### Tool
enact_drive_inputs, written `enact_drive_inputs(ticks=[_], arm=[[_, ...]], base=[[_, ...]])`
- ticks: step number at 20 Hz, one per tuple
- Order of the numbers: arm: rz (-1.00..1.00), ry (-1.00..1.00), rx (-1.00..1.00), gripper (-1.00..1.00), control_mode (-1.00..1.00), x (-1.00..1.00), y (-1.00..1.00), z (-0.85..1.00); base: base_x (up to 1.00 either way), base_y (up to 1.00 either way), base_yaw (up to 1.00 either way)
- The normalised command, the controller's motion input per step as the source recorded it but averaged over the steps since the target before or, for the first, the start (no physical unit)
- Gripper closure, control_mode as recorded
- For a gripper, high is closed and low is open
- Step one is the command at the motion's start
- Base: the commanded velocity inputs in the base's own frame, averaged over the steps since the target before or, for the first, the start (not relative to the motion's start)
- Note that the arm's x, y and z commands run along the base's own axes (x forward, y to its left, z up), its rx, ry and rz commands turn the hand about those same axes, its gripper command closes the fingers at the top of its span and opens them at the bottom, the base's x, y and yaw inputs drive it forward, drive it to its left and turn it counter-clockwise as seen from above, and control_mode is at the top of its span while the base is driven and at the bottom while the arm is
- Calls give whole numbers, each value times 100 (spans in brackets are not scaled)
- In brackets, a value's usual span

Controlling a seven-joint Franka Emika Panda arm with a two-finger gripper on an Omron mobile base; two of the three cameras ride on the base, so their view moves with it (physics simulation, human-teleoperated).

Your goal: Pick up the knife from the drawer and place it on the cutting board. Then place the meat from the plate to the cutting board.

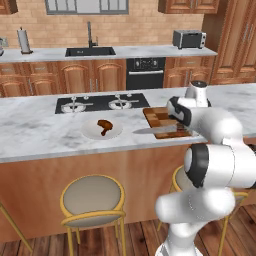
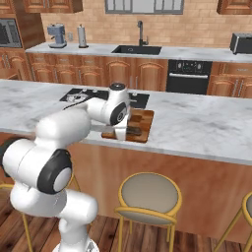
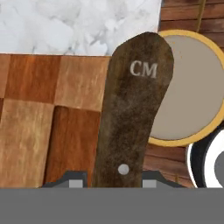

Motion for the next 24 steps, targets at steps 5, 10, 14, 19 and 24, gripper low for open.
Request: enact_drive_inputs(ticks=[5, 10, 14, 19, 24], arm=[[7, 6, 3, 100, -100, 95, -3, 1], [0, 0, 0, 100, -100, 83, -6, 0], [-2, 5, 0, 100, -100, 63, -8, 0], [-13, 5, 0, 100, -100, 55, -2, 0], [-8, 0, 5, 100, -100, 40, -16, 0]], base=[[0, 0, 0], [0, 0, 0], [0, 0, 0], [0, 0, 0], [0, 0, 0]])
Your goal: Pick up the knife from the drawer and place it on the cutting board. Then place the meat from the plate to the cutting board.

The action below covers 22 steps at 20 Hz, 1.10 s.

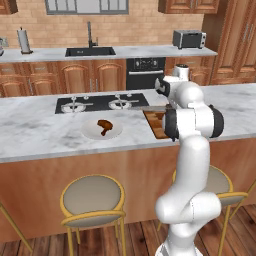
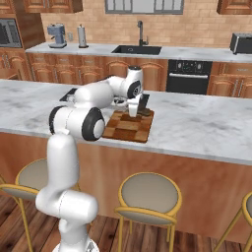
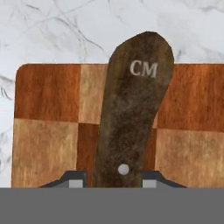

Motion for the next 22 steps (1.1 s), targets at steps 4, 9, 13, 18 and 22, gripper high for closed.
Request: enact_drive_inputs(ticks=[4, 9, 13, 18, 22], arm=[[-23, 0, 4, 100, -100, 20, -13, 0], [-23, 0, 3, 100, -100, 7, -11, 0], [-29, 0, 1, 100, -100, 0, 0, -8], [-24, 0, 0, 100, -100, -2, 0, -19], [-23, 0, 0, 100, -100, 0, 0, -10]], base=[[0, 0, 0], [0, 0, 0], [0, 0, 0], [0, 0, 0], [0, 0, 0]])
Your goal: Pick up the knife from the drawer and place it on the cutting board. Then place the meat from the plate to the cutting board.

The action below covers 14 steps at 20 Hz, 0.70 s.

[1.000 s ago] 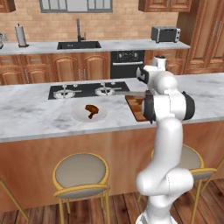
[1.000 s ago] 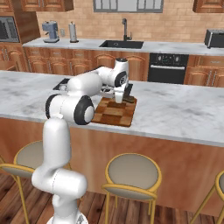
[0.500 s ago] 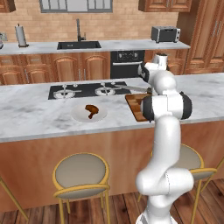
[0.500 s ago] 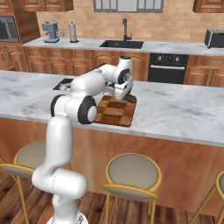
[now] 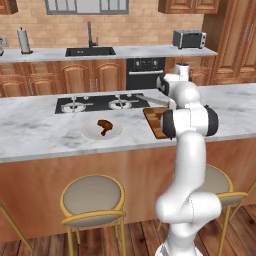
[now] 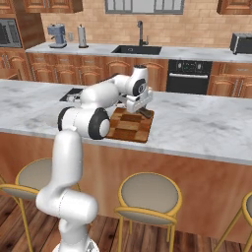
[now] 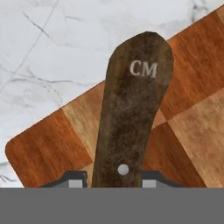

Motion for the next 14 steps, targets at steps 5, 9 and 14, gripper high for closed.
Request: enact_drive_inputs(ticks=[5, 9, 14], arm=[[-17, 0, 0, 100, -100, -3, 0, -4], [-11, 0, 0, 100, -100, -25, 0, -6], [-10, 0, 2, 100, -100, -40, -14, -14]], base=[[0, 0, 0], [0, 0, 0], [0, 0, 0]])
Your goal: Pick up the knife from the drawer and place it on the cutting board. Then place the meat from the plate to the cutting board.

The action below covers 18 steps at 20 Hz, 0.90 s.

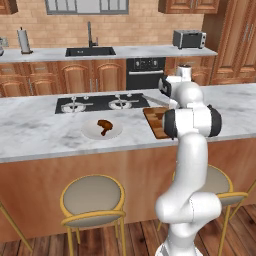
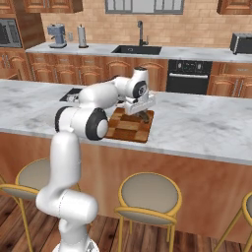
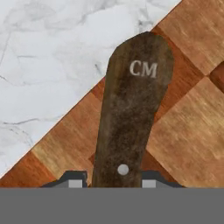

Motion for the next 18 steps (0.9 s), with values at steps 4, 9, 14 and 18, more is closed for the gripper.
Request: enact_drive_inputs(ticks=[4, 9, 14, 18], arm=[[-10, 0, 2, 100, -100, -47, -11, -12], [-9, 2, 1, 100, -100, -25, -2, -18], [-8, 1, 0, 100, -100, -20, 0, -17], [-7, 2, 0, 100, -100, -10, 0, -22]], base=[[0, 0, 0], [0, 0, 0], [0, 0, 0], [0, 0, 0]])
